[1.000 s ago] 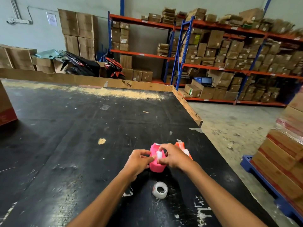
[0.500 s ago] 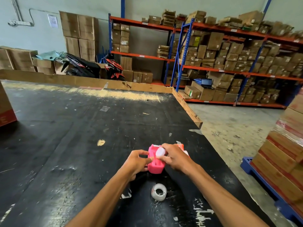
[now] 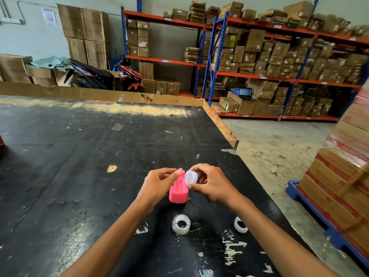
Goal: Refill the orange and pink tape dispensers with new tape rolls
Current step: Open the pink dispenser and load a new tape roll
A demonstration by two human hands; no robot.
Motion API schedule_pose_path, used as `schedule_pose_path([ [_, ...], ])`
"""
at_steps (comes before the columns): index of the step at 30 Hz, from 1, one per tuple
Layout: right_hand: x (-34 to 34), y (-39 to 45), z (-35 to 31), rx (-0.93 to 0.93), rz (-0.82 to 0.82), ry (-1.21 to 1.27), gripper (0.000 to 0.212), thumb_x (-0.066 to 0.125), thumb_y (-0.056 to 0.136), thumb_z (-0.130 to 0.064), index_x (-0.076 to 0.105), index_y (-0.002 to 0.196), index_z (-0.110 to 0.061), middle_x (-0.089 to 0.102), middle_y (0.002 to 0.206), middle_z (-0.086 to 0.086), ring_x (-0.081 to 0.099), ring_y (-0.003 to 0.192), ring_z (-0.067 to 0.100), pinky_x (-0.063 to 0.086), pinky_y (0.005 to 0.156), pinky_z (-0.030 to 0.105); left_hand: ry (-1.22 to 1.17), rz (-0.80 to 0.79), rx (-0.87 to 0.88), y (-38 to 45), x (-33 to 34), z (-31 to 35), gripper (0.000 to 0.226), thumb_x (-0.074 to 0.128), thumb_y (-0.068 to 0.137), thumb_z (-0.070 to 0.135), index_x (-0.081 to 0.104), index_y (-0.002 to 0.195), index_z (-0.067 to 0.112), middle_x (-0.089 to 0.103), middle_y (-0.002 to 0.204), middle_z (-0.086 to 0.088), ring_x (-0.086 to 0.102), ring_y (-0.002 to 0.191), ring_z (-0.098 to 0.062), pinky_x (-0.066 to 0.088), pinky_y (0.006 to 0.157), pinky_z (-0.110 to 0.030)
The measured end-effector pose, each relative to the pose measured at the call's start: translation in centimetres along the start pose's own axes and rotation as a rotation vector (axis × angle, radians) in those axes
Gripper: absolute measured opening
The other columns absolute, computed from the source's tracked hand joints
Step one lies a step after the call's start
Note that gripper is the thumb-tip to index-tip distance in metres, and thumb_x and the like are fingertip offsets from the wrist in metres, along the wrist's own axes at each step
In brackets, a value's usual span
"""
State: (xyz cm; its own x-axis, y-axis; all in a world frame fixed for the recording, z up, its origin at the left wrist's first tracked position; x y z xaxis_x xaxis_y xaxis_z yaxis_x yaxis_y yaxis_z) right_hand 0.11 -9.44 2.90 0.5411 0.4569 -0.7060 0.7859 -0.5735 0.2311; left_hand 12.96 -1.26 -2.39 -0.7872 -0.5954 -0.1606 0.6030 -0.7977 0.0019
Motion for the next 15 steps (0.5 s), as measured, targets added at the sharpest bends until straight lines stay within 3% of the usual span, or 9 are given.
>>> schedule_pose_path([
  [2, 0.3, -0.1, -1.1, -0.050, -0.014, -0.075, 0.030, 0.077, 0.072, -0.025, 0.064, 0.099, -0.022, 0.062, 0.074, -0.013, 0.057, 0.068, 0.004, 0.044, 0.086, 0.034, -0.078, -0.095, -0.002, -1.1, 1.4, 1.5, 0.033, 0.072, 0.080, 0.039, 0.074, 0.102, 0.016, 0.077, 0.090, -0.007, 0.074, 0.082, -0.019, 0.060, 0.078, -0.032],
  [6, 0.5, -0.3, -2.8, -0.096, 0.012, -0.018, 0.035, 0.078, 0.075, -0.022, 0.064, 0.105, -0.015, 0.060, 0.077, -0.010, 0.053, 0.064, 0.002, 0.047, 0.064, 0.022, -0.150, -0.049, 0.022, -2.4, 1.1, 2.6, 0.029, 0.076, 0.078, 0.031, 0.074, 0.098, 0.010, 0.077, 0.080, -0.009, 0.073, 0.068, -0.018, 0.059, 0.070, -0.029],
  [9, 0.1, -0.6, -2.4, -0.023, 0.097, 0.139, 0.040, 0.081, 0.074, -0.021, 0.064, 0.107, -0.007, 0.065, 0.084, 0.000, 0.057, 0.070, 0.007, 0.048, 0.064, 0.014, -0.326, -0.014, -0.038, -2.7, 0.5, 1.9, 0.025, 0.073, 0.080, 0.023, 0.072, 0.097, 0.005, 0.074, 0.075, -0.007, 0.071, 0.064, -0.012, 0.058, 0.066, -0.023],
  [12, 0.1, -1.1, -2.6, -0.026, 0.170, 0.204, 0.025, 0.078, 0.076, -0.022, 0.071, 0.094, -0.006, 0.072, 0.087, 0.007, 0.066, 0.077, 0.017, 0.051, 0.069, 0.020, -0.428, -0.020, -0.047, -2.8, 0.3, 1.8, 0.026, 0.072, 0.081, 0.019, 0.071, 0.098, 0.000, 0.076, 0.081, -0.014, 0.074, 0.073, -0.018, 0.059, 0.071, -0.025],
  [15, 0.6, -1.5, -2.9, -0.034, 0.193, 0.238, 0.016, 0.073, 0.082, -0.020, 0.073, 0.093, -0.008, 0.069, 0.090, 0.006, 0.064, 0.078, 0.011, 0.050, 0.071, 0.021, -0.438, 0.002, -0.029, -3.1, 0.0, 2.0, 0.026, 0.072, 0.082, 0.016, 0.071, 0.097, -0.005, 0.076, 0.087, -0.018, 0.074, 0.076, -0.020, 0.059, 0.070, -0.023],
])
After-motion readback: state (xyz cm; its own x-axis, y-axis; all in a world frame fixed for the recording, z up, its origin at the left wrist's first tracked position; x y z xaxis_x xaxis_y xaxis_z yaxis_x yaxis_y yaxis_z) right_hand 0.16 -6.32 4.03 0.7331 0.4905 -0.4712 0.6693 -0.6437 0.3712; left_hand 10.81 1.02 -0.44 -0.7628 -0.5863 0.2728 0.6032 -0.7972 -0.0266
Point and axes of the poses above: each hand's wrist, its own y-axis towards the middle knuckle, its own x-axis out of the palm, z = x × y, the point moved 10 cm from there along y, towards the middle knuckle
